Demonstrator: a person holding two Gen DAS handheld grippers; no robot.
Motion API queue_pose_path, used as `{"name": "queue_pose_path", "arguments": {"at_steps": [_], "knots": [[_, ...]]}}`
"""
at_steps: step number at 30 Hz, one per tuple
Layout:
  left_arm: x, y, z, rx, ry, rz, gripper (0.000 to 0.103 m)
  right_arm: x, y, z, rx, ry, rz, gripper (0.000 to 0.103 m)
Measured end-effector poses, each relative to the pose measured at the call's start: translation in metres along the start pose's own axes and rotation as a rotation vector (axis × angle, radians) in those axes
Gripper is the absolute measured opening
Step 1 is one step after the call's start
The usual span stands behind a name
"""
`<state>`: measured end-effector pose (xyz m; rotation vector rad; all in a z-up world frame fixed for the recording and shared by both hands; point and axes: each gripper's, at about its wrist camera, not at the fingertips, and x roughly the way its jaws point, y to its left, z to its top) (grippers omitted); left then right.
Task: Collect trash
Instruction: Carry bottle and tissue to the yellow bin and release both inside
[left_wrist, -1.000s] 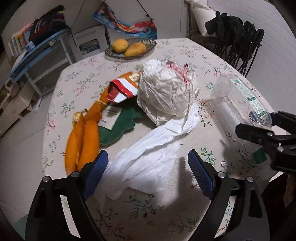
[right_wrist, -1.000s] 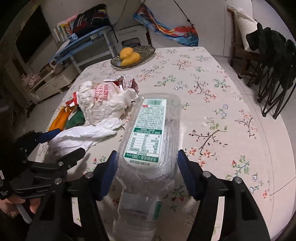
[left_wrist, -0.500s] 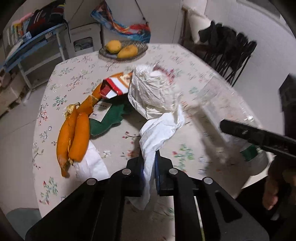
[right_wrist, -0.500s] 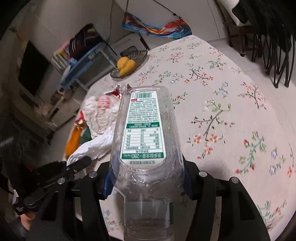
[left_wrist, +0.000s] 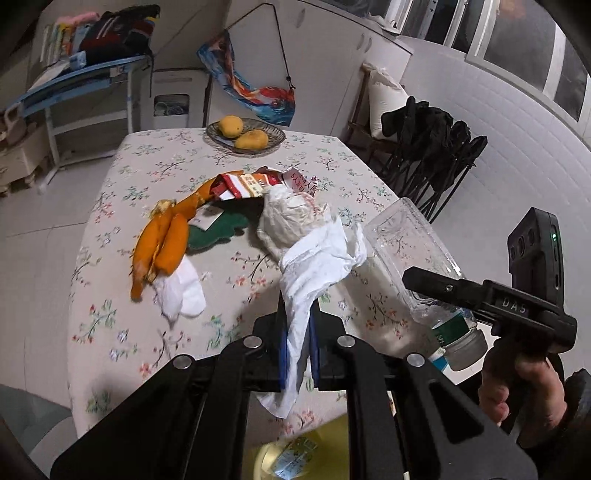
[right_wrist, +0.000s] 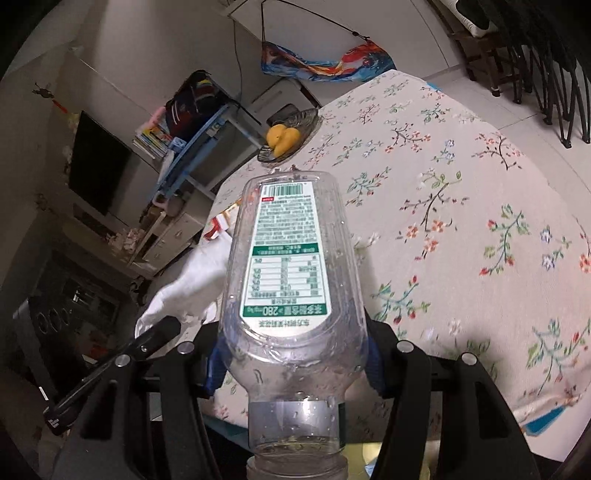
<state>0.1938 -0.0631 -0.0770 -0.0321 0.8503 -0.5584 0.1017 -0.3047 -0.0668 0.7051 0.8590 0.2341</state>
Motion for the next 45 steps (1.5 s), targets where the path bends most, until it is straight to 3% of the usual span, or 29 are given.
{"name": "queue_pose_path", "arguments": {"at_steps": [6, 11, 19, 28, 40, 45], "knots": [[-0.014, 0.003, -0.012, -0.021, -0.017, 0.032, 0.010, -0.010, 0.005, -0.015, -0.022, 0.013, 0.029, 0.058], [-0.030, 0.007, -0.022, -0.047, -0.040, 0.044, 0.010, -0.015, 0.017, -0.045, -0.077, 0.078, 0.043, 0.058], [-0.046, 0.007, -0.040, -0.067, -0.048, 0.039, 0.010, -0.005, 0.036, -0.103, -0.190, 0.232, 0.003, 0.058], [-0.063, 0.000, -0.060, -0.067, -0.055, 0.027, 0.010, 0.025, 0.045, -0.154, -0.337, 0.415, -0.108, 0.057], [-0.077, -0.009, -0.077, -0.064, -0.058, 0.013, 0.010, 0.051, 0.020, -0.177, -0.315, 0.556, -0.180, 0.058], [-0.082, -0.010, -0.083, -0.070, -0.058, 0.016, 0.010, 0.041, 0.022, -0.175, -0.303, 0.524, -0.185, 0.065]]}}
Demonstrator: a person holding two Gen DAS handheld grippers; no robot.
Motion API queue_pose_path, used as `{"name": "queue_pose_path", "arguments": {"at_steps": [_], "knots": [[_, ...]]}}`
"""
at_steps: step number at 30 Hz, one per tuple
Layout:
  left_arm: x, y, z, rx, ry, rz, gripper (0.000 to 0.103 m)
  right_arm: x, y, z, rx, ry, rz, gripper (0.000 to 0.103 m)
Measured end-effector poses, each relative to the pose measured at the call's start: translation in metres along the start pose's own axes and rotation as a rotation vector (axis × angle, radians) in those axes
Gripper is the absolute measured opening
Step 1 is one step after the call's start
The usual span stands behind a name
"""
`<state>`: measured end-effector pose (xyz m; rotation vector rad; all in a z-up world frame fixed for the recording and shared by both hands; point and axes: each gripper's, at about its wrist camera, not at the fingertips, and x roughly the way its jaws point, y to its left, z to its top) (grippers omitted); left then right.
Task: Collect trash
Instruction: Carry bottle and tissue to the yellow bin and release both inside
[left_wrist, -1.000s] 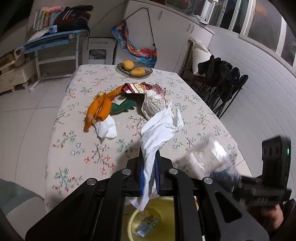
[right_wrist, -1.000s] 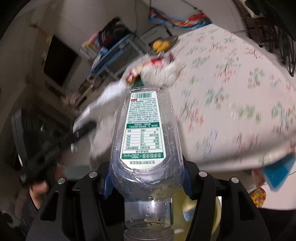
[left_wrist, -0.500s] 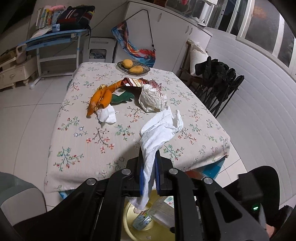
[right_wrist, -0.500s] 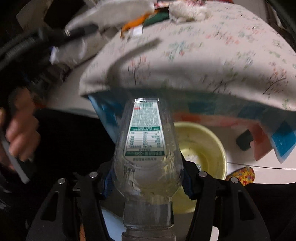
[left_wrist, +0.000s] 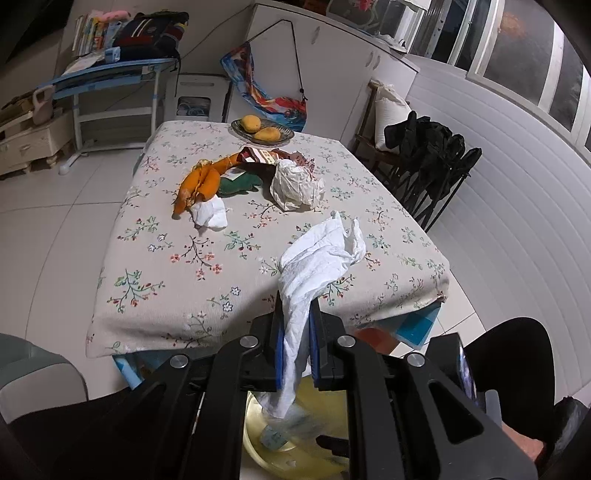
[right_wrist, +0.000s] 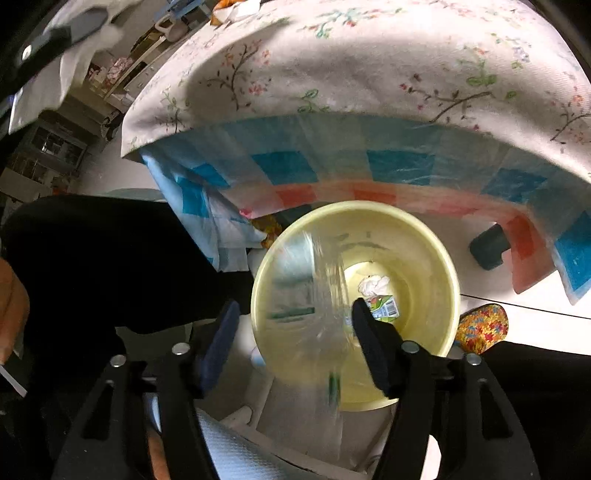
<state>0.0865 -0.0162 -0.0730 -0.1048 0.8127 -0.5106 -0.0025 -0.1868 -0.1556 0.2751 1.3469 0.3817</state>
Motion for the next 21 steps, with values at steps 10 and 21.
{"name": "queue_pose_path", "arguments": {"at_steps": [10, 21], "knots": [[0.001, -0.009, -0.013, 0.042, 0.042, 0.001, 0.010, -0.057, -0.005, 0.005, 0.060, -0.256, -0.033, 0.077], [0.020, -0.029, -0.044, 0.150, 0.187, 0.011, 0.010, -0.116, -0.031, -0.001, 0.198, -0.577, -0.124, 0.086]]}}
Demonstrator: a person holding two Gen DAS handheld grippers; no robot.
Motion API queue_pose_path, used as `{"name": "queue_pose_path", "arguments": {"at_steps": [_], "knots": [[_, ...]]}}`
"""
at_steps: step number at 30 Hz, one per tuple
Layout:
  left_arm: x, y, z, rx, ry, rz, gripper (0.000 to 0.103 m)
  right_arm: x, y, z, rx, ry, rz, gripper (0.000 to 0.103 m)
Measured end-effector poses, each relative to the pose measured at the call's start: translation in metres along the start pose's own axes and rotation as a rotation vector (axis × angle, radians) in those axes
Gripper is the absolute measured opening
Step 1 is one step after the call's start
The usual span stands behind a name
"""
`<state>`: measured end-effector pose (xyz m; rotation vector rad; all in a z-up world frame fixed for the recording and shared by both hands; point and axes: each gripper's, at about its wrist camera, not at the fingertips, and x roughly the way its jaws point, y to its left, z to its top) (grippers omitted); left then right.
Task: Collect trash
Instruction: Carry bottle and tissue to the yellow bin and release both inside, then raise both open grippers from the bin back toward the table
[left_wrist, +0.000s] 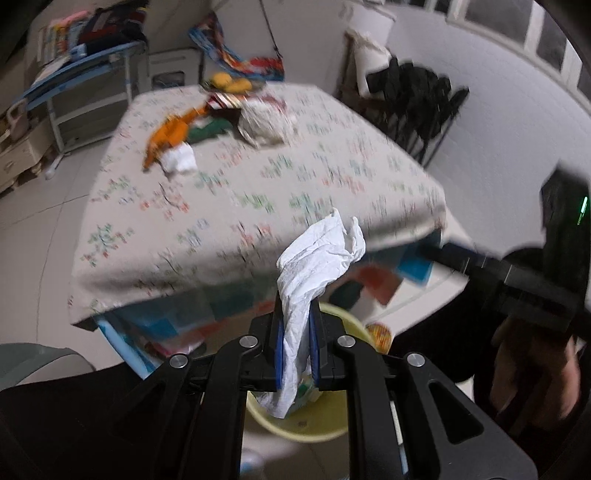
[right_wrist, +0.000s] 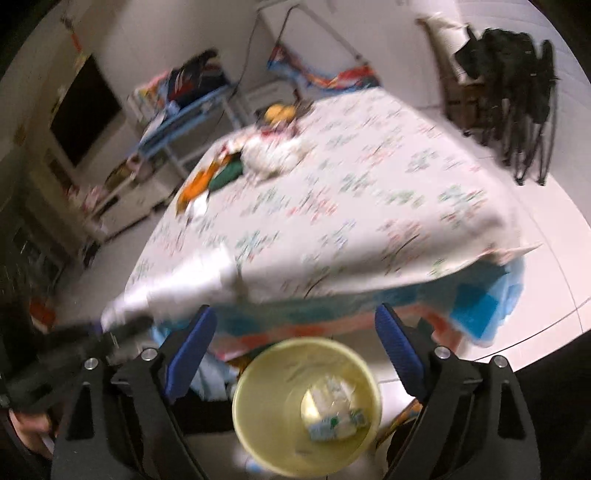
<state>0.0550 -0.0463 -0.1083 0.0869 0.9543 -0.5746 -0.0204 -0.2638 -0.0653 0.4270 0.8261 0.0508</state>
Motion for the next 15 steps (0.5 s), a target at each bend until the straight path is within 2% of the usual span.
{"name": "queue_pose_path", "arguments": {"at_steps": [6, 8, 10, 12, 15], "knots": [[0.029, -0.027, -0.021, 0.131, 0.160, -0.001, 0.013, -0.003, -0.008, 0.004, 0.034, -0.034, -0.007, 0.087], [0.036, -0.034, -0.027, 0.163, 0.206, -0.015, 0.022, -0.003, -0.009, 0.004, 0.035, -0.033, -0.007, 0.087], [0.039, -0.040, -0.031, 0.200, 0.227, 0.000, 0.040, -0.005, -0.011, 0.004, 0.037, -0.031, -0.006, 0.087], [0.040, -0.043, -0.034, 0.220, 0.233, 0.010, 0.050, -0.005, -0.012, 0.004, 0.044, -0.030, -0.005, 0.087], [0.040, -0.042, -0.033, 0.218, 0.228, 0.021, 0.056, -0.005, -0.014, 0.003, 0.052, -0.030, -0.009, 0.088]]}}
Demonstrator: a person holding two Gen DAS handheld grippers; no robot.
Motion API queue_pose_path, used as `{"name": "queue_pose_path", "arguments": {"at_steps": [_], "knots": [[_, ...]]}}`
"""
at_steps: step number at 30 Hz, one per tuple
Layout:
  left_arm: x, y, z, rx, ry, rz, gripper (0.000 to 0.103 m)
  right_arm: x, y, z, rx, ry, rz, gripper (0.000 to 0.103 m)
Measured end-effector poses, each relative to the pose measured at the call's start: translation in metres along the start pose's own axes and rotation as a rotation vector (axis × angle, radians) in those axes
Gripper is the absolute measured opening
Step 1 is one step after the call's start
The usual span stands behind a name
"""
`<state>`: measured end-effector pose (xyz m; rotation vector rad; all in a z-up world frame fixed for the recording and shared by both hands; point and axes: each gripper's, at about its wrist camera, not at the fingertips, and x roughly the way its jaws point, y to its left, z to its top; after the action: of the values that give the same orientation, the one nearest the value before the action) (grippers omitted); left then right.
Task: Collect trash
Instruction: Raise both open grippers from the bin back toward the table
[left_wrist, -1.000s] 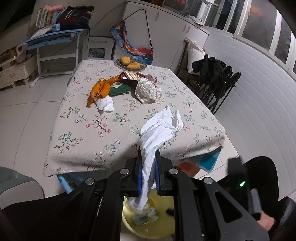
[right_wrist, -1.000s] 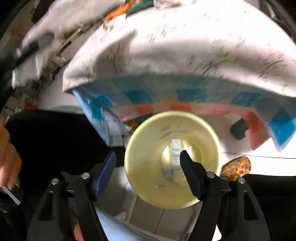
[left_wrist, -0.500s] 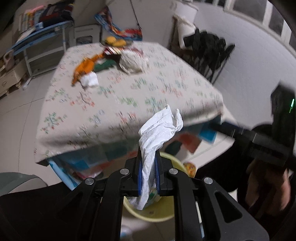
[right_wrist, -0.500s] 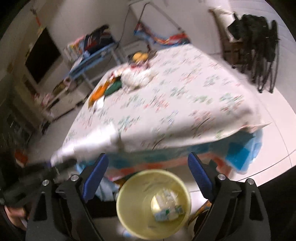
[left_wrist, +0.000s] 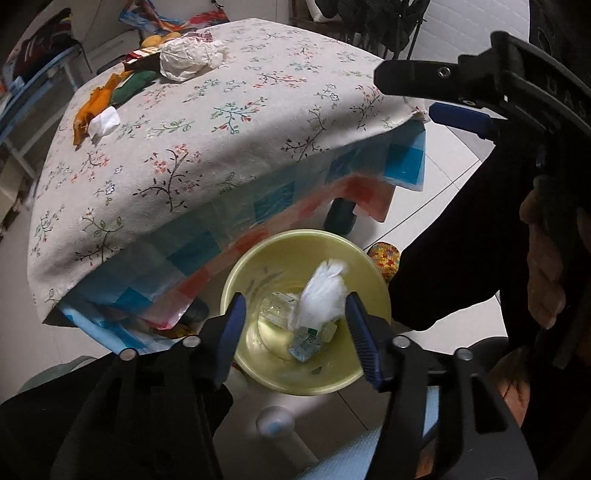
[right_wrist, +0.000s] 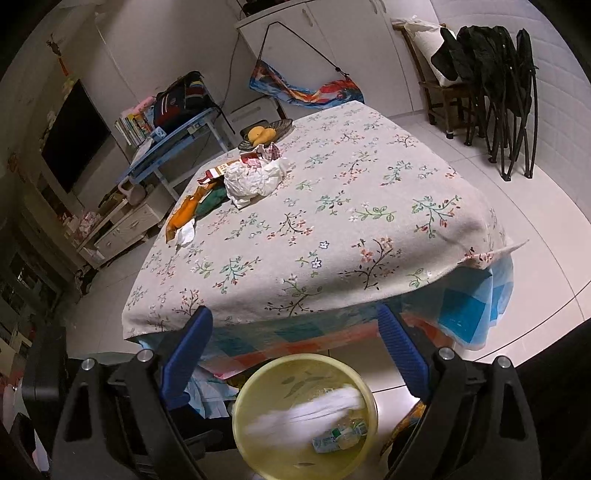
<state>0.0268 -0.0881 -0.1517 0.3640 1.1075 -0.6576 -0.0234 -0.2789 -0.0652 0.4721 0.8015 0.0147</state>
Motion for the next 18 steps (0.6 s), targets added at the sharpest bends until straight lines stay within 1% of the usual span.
{"name": "queue_pose_path", "arguments": {"at_steps": [2, 6, 8, 11, 12, 13, 15, 16, 18], "knots": [[-0.003, 0.003, 0.000, -0.015, -0.013, 0.005, 0.057, 0.000, -0.002, 0.000, 0.003, -0.002, -0.001, 0.088], [-0.010, 0.010, 0.006, -0.059, -0.065, 0.016, 0.064, -0.001, -0.003, -0.001, 0.012, -0.004, -0.002, 0.088], [-0.017, 0.016, 0.008, -0.091, -0.105, 0.031, 0.067, 0.000, -0.003, 0.000, 0.012, -0.002, -0.003, 0.088], [-0.031, 0.029, 0.010, -0.158, -0.191, 0.078, 0.071, 0.001, -0.004, 0.000, 0.010, 0.001, -0.004, 0.088], [-0.038, 0.036, 0.010, -0.195, -0.231, 0.096, 0.075, 0.001, -0.004, 0.000, 0.008, 0.001, -0.005, 0.088], [-0.041, 0.042, 0.009, -0.221, -0.253, 0.110, 0.080, 0.001, -0.003, -0.001, 0.006, 0.003, -0.006, 0.088], [-0.049, 0.056, 0.009, -0.295, -0.298, 0.153, 0.083, 0.002, -0.003, -0.001, 0.003, 0.006, -0.008, 0.088], [-0.052, 0.067, 0.008, -0.355, -0.313, 0.168, 0.083, 0.003, -0.002, -0.002, 0.000, 0.007, -0.010, 0.088], [-0.054, 0.082, 0.007, -0.432, -0.326, 0.162, 0.083, 0.003, -0.001, -0.002, -0.005, 0.008, -0.011, 0.088]]}}
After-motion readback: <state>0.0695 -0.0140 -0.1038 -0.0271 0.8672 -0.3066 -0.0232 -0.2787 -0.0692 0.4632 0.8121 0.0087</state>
